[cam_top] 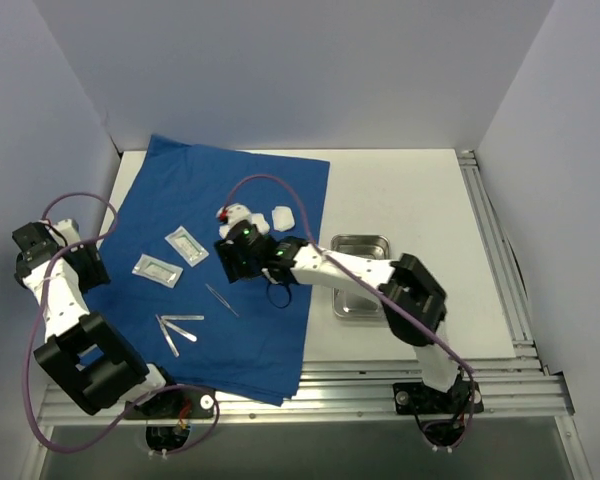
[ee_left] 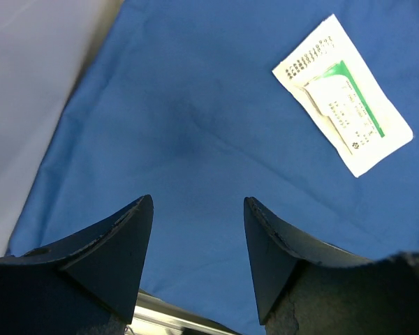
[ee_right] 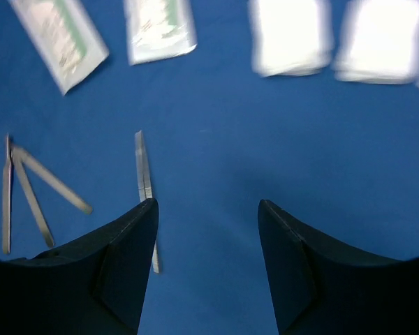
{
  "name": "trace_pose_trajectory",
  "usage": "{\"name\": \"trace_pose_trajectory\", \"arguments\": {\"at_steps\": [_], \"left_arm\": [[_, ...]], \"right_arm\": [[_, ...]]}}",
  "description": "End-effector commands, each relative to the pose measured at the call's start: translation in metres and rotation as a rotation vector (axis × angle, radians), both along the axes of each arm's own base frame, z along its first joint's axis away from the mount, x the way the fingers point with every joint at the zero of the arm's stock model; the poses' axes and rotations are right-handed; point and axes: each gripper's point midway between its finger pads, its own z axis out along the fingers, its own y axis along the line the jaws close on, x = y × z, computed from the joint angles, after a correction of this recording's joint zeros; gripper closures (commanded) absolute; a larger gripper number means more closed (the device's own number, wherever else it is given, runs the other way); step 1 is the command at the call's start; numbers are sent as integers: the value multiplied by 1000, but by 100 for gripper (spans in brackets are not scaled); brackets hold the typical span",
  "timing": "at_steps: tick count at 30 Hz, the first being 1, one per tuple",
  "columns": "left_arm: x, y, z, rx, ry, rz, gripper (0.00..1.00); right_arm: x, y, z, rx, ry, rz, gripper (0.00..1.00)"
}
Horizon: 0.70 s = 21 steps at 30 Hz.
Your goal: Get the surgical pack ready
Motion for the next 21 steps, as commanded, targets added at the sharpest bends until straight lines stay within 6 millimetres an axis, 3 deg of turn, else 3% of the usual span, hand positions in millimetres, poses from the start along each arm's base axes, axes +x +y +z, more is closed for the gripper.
{"name": "trace_pose_trajectory", "arguments": {"at_steps": [1,2,3,6,10,12,13,16,18,21], "left_arm": [[13,-1,25,1,-122,-21,36],[12,-1,25,3,-117,-24,36],[12,-2,24,-1,-115,-24,36],[11,-2,21,-9,-111,-29,36],[12,-4,20,-21,-113,-36,36],[12,-4,19,-24,-112,-40,36],[12,-5,19,-24,-112,-41,36],[12,-5,21,-20,-119,-43,36],[12,-6,23,-19,-125,-46,36],[12,-9,25,-22,-134,-60,36]], "right_arm": [[-31,30,-47,-133,63,169,45],[-30,45,-40,-110,56,187,46],[-34,51,-60,-133,85,205,46],[-38,66,-78,-140,103,219,48],[-43,70,-99,-176,124,216,51],[-42,67,-108,-213,114,192,60],[-43,63,-112,-231,118,183,74],[-47,59,-118,-250,118,170,92],[-50,59,-118,-247,117,174,94],[-53,60,-117,-247,120,182,88]]}}
